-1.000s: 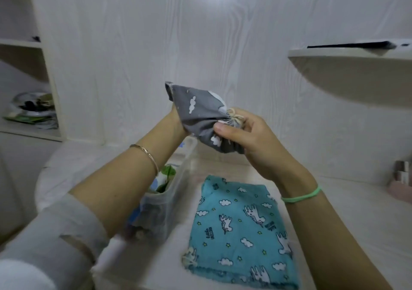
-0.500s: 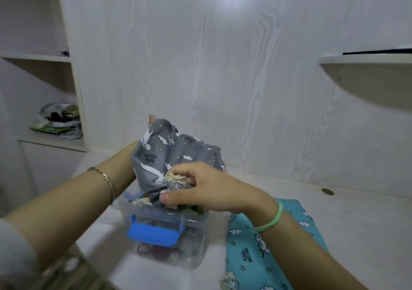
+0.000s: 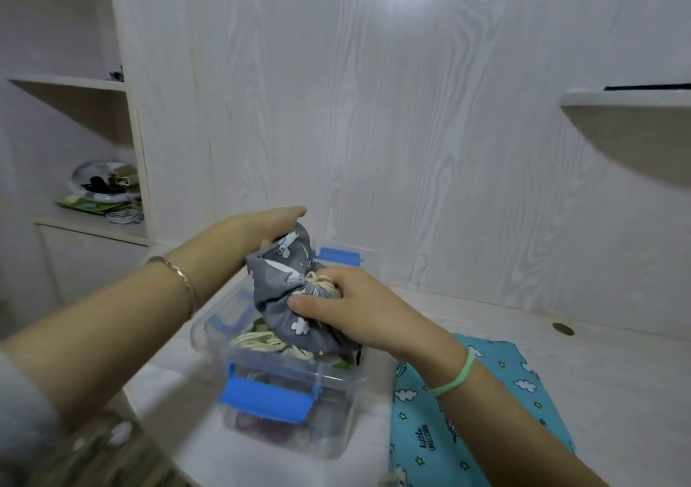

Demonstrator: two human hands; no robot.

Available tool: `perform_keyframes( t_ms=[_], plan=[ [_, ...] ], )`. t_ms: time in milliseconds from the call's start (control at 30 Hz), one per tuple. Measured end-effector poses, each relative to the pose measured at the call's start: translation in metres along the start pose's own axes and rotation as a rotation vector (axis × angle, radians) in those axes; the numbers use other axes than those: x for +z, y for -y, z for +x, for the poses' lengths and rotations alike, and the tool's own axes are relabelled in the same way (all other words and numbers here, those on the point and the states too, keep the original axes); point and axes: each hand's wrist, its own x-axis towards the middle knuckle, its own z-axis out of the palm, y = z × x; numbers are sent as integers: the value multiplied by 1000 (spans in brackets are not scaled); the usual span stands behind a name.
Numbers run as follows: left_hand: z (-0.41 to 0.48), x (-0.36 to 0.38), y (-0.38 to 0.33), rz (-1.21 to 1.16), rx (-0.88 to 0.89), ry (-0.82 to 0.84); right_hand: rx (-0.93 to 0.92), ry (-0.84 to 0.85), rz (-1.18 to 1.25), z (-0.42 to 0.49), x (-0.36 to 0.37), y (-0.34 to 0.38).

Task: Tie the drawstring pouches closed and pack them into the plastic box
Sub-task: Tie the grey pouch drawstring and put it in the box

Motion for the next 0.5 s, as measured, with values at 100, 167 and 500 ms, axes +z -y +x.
perform_keyframes(
  t_ms=[100,167,500],
  plan=[
    [-49,16,-26,345,318,-211,-27,-82,-295,4,9,0],
    [-73,15,-27,604,559,-204,-10,-16,-410,6,11,4],
    [-86,33,13,1402,174,367,292,360,-706,84,-13,-11]
  ],
)
